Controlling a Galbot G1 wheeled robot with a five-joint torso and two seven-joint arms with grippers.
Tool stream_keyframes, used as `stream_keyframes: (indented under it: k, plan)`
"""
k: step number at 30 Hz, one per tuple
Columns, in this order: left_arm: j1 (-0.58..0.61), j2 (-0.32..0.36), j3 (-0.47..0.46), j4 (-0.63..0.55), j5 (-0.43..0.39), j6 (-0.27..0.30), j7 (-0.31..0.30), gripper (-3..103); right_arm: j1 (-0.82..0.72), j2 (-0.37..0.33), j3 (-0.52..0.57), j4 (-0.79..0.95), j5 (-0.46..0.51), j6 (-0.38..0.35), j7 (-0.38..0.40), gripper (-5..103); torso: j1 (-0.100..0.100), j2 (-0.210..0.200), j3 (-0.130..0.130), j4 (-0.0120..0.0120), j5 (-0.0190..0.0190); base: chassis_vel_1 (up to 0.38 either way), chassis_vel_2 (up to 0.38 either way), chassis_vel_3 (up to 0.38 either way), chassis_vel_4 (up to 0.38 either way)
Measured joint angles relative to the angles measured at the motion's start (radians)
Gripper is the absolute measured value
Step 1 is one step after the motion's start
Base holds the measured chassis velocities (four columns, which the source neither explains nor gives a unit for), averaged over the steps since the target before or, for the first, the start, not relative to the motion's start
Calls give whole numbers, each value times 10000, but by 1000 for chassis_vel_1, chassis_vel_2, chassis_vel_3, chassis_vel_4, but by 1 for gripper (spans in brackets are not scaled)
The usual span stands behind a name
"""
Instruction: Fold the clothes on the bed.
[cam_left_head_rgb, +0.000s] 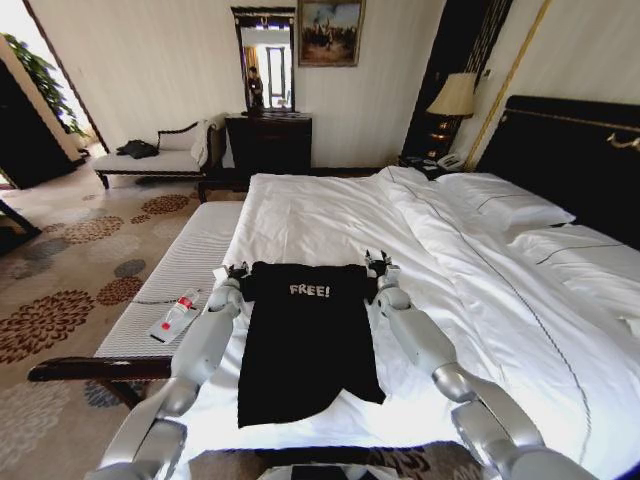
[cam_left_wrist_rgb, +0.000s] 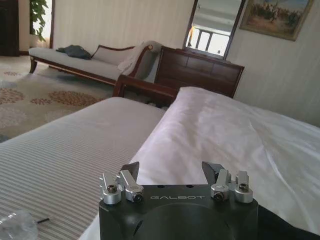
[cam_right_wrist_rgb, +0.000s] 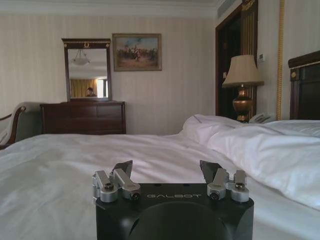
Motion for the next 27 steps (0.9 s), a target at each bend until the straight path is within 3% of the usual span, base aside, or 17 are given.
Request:
stream_keyframes:
  k: [2,5,7,10,14,21,24,27]
  plan:
    - [300,189,-154,-512,-98,20,-41,76,-237,-215,186,515,157,-77,61,79,0,1,-1,0,0,0,0,0,0]
    - [1265,659,-694,-2091,-454,116,-244,92,-1051,-897,713,2222,709,-415,335,94,-3,1,-3,1,-3,0,0,0,0]
    - [1553,782,-893,-2516,-633,150,-324,92,-1326,-1071,830,2697,913,-520,410,98,-3,2,-3,0,-1,0,0,0,0]
    - [2548,1084,-1548,-3870,-1077,295,-553,100,-2506,-1581,1250,4092,1541,-895,642,100,-3,1,-3,0,1,0,0,0,0]
    - [3655,1256,-2129,-5303,-1327,501,-737,100,-3542,-1768,1799,5064,1715,-1106,813,100,-3,2,-1,2,1,0,0,0,0]
    - [5978,927,-3230,-7094,-499,504,-597,100,-4986,-1461,2886,6099,2276,-1509,1306,100,-5,3,-3,2,3,0,0,0,0]
    - [7098,403,-3544,-7309,237,223,-419,100,-5658,-843,3367,6230,2587,-1567,1473,100,-4,2,-2,2,1,0,0,0,0]
    - [7485,27,-3609,-7454,353,161,-428,100,-5895,-300,3540,6173,2872,-1567,1525,100,-2,2,-2,1,-1,0,0,0,0]
